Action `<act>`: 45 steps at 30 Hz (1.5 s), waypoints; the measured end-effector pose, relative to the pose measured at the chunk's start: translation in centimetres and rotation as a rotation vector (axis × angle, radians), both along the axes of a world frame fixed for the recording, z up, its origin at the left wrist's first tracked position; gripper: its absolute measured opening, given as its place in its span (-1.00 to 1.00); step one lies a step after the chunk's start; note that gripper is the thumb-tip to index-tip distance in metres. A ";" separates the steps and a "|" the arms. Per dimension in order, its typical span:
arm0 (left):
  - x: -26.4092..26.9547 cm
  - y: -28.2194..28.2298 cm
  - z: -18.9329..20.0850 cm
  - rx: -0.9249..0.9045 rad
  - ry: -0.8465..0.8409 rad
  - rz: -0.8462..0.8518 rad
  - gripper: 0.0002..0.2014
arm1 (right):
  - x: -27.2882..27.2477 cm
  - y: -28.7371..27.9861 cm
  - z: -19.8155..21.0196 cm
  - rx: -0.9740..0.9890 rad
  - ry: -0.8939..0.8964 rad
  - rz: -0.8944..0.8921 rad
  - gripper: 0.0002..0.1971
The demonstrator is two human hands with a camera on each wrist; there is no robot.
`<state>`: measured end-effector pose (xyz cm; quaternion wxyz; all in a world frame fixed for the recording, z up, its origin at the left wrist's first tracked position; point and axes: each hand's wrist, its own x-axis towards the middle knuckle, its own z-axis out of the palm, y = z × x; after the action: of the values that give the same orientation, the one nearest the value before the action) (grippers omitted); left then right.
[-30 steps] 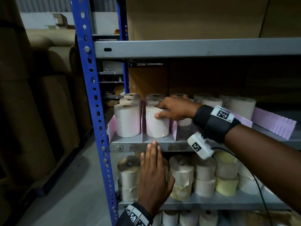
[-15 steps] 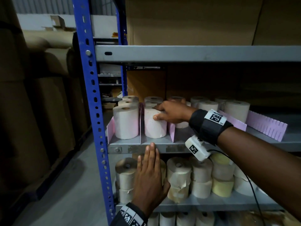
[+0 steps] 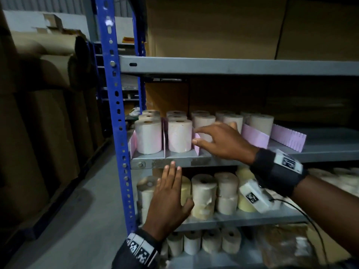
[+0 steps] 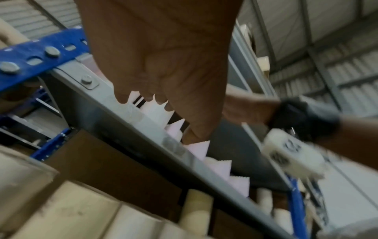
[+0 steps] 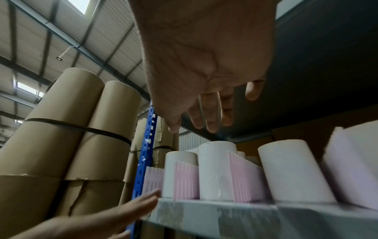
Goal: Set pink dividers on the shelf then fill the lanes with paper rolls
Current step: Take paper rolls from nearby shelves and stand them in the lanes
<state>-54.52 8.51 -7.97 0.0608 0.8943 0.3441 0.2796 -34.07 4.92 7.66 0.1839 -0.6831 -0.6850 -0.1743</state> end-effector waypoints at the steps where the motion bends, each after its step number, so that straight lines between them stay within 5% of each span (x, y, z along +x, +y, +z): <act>1: -0.2 -1.0 -0.2 -0.002 -0.062 -0.023 -0.13 | 0.2 -1.7 -0.7 0.009 0.017 -0.013 -0.39; 8: 2.9 -8.0 -2.3 -0.079 -0.431 -0.176 -0.27 | 1.5 -14.2 -9.2 0.060 0.273 -0.091 -0.45; 17: 14.4 -15.5 -0.9 -0.129 -0.402 -0.394 -0.35 | 12.1 -26.9 -13.0 0.070 0.347 -0.419 -0.53; 28: 37.2 -26.9 2.6 -0.167 -0.429 -0.588 -0.39 | 30.1 -41.2 -13.7 0.110 0.352 -0.635 -0.37; 35: 47.2 -30.5 4.9 -0.171 -0.403 -0.651 -0.38 | 39.1 -43.7 -11.6 0.272 0.416 -0.667 -0.55; 45: 61.2 -27.0 5.9 -0.178 -0.400 -0.629 -0.42 | 52.7 -39.5 -7.9 0.444 0.475 -0.676 -0.60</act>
<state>6.65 -18.47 -2.05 0.2868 0.8753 0.0572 0.3852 18.65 -34.58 -0.21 0.4103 -0.8329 -0.3092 -0.2058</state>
